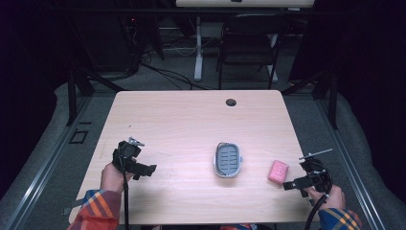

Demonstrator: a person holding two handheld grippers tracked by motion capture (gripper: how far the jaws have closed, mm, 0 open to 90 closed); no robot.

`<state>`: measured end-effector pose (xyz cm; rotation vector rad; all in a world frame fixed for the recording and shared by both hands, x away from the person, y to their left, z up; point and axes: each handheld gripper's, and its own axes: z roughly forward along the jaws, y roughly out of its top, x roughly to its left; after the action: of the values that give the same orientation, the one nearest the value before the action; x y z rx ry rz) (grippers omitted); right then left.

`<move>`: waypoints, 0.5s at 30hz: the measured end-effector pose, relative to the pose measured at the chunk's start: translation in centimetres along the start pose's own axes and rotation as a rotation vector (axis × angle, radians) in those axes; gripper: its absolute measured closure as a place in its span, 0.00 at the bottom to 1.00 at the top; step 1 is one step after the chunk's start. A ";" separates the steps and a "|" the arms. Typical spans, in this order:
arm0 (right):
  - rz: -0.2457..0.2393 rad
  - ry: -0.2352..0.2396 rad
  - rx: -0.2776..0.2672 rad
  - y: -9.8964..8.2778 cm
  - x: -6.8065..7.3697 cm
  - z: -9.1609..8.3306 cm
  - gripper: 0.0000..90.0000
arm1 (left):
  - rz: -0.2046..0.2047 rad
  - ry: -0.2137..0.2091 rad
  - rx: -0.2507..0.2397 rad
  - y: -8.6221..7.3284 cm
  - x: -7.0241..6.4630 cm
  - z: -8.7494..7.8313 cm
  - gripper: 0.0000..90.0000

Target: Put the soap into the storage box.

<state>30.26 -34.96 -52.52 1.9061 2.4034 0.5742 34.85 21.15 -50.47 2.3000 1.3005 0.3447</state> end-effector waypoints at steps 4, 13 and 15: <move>-0.010 -0.010 0.009 0.0 0.1 0.0 0.05 | 0.005 -0.002 -0.002 0.0 -0.1 0.0 0.00; -0.021 -0.025 0.009 0.0 0.4 0.1 0.04 | 0.005 0.002 -0.001 0.0 -0.2 0.0 0.00; -0.020 -0.024 0.003 0.0 0.6 0.2 0.04 | 0.007 0.002 0.000 0.1 -0.2 0.0 0.00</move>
<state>30.17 -34.34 -52.59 1.8764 2.4075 0.5437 34.80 21.00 -50.41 2.3053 1.2942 0.3496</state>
